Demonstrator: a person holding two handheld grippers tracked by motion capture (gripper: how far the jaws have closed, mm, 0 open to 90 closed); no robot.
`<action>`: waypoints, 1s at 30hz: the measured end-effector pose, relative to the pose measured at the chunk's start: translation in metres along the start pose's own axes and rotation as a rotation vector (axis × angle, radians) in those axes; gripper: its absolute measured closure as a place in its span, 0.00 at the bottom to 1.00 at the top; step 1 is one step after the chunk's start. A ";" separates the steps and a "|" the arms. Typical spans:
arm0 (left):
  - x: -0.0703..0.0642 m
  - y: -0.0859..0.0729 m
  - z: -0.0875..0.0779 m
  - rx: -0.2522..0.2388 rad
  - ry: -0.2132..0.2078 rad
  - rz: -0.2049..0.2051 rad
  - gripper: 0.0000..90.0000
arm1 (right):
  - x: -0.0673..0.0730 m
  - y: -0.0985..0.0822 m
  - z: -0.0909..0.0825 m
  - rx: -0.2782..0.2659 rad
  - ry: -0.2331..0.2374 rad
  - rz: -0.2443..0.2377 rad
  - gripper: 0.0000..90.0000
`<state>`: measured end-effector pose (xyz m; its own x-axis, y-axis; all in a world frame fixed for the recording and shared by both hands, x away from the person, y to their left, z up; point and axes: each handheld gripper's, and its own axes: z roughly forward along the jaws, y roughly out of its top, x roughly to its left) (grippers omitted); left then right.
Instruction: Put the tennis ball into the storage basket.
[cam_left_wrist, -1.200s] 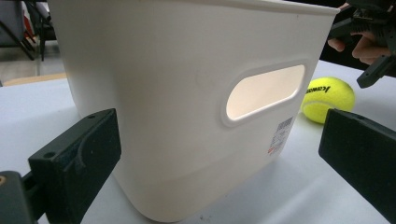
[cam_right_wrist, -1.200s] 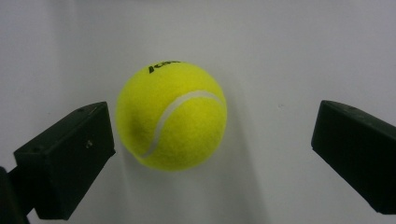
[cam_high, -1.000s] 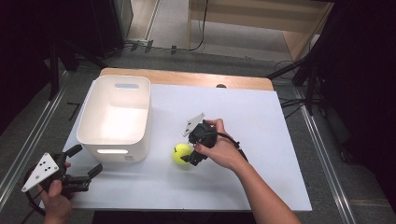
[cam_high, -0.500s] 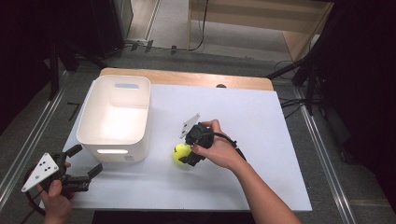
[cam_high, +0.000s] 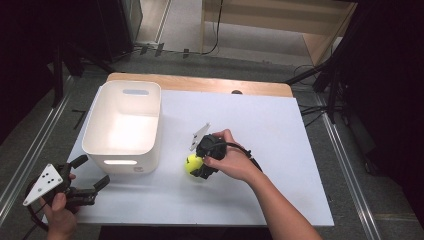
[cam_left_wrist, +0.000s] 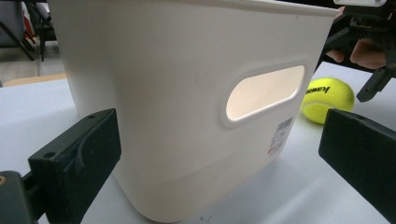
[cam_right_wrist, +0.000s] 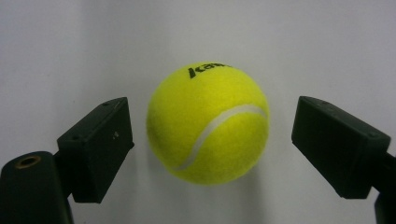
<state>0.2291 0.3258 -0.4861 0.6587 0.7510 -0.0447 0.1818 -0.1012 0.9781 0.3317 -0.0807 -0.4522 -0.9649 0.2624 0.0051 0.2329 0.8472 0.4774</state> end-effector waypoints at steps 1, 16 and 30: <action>0.000 0.000 0.000 0.000 0.000 0.000 0.00 | 0.001 0.000 0.000 0.012 0.002 0.009 0.13; 0.000 0.000 0.000 0.001 -0.001 0.004 0.00 | 0.002 0.001 0.004 0.032 0.007 -0.002 0.21; 0.000 0.000 0.001 -0.001 -0.002 0.001 0.00 | 0.001 0.001 0.007 0.050 0.005 0.008 0.26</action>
<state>0.2295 0.3254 -0.4863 0.6602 0.7498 -0.0445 0.1806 -0.1009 0.9784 0.3315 -0.0763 -0.4578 -0.9637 0.2667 0.0132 0.2459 0.8672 0.4330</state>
